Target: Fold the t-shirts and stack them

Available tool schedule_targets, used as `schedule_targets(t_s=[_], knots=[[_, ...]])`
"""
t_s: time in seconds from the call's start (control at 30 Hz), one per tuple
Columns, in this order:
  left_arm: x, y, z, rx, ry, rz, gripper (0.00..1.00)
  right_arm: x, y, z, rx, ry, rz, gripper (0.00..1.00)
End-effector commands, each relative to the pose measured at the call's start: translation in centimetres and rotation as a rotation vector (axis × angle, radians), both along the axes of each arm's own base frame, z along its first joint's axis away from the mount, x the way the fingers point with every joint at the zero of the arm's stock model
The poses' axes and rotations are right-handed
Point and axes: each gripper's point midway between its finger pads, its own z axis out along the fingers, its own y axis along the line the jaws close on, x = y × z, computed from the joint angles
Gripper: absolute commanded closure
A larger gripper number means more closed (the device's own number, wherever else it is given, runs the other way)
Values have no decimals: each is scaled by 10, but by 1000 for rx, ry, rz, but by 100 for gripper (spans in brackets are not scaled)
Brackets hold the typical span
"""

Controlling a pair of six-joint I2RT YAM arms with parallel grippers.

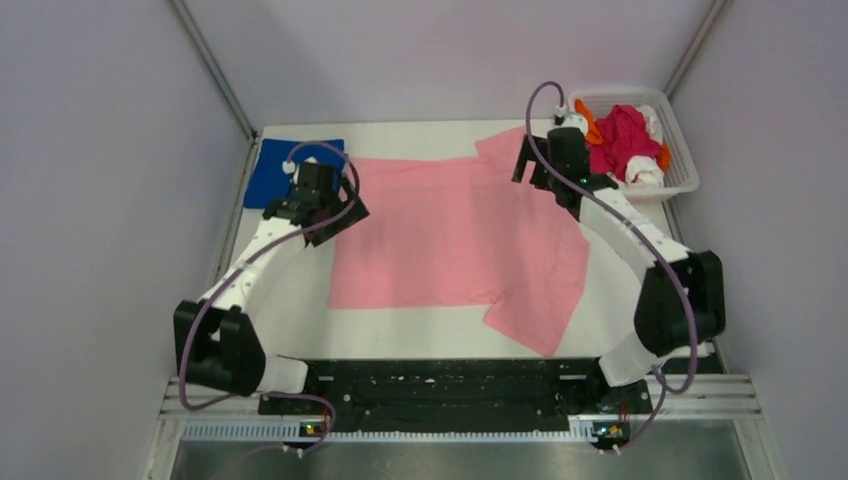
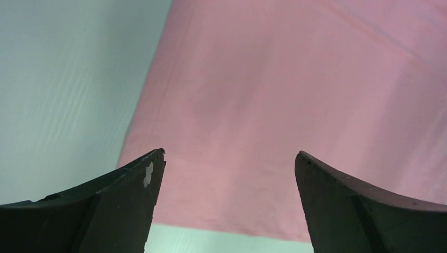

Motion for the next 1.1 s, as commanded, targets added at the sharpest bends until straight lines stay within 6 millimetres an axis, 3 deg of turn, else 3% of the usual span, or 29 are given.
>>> schedule_targets(t_s=[0.0,0.07,0.17,0.37,0.67,0.97,1.07], knots=[[-70,35,-36,74,112,134,4,-48,-11,6,116,-83,-92,1],[-99,50,-47,101,156,216,7,-73,-17,0,153,-89,-117,1],[-126,56,-65,95,186,245,17,-105,-23,-8,192,-92,-129,1],[-145,59,-96,84,237,307,31,-142,-36,-28,169,-39,-154,1],[-144,58,-119,98,307,316,48,-152,-41,-36,162,-22,-171,1],[-144,57,-137,107,346,317,52,-154,-42,-37,158,-14,-174,1],[-144,57,-143,111,362,314,58,-154,-43,-36,158,-17,-177,1]])
